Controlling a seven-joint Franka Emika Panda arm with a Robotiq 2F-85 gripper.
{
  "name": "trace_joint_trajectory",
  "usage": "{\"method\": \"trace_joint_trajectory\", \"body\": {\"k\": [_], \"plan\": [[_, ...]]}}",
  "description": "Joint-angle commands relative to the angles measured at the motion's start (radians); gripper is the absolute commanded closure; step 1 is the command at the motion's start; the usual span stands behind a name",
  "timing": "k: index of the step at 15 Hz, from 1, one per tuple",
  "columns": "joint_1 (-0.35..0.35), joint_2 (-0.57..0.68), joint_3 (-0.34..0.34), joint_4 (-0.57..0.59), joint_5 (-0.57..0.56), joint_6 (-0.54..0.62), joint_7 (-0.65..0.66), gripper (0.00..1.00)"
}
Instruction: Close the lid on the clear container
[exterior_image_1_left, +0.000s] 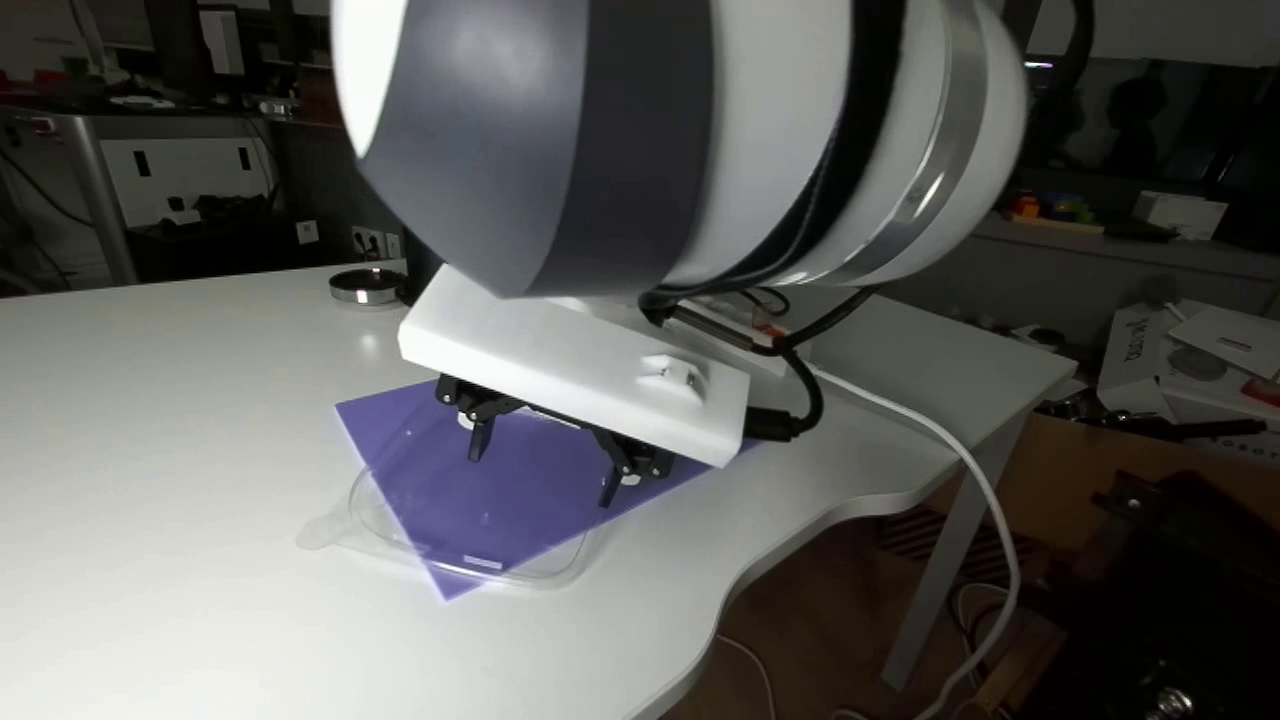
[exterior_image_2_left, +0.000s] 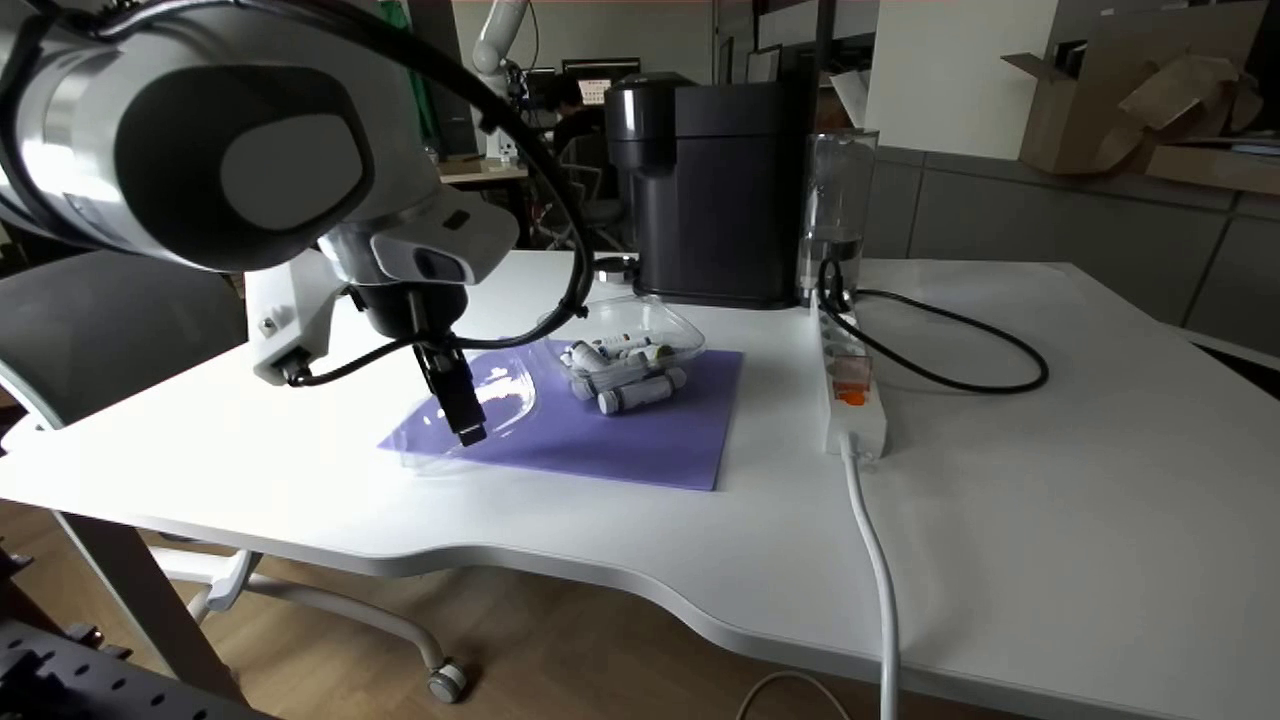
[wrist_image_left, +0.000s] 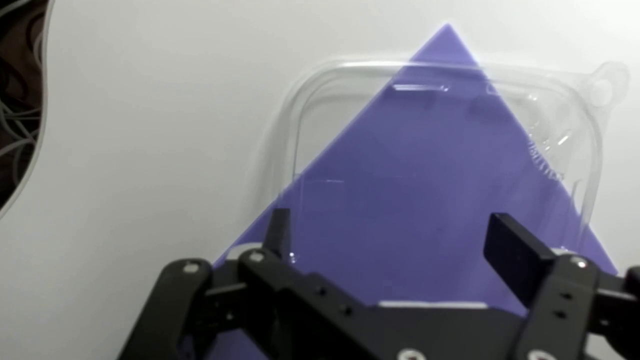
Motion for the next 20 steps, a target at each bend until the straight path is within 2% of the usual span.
{"method": "trace_joint_trajectory", "body": {"k": [1, 12, 20], "plan": [[-0.045, -0.008, 0.031, -0.006, -0.011, -0.026, 0.053, 0.00], [0.025, -0.023, -0.029, -0.005, 0.056, -0.020, 0.039, 0.00], [-0.022, 0.004, 0.002, -0.013, 0.001, 0.018, 0.040, 0.00]]}}
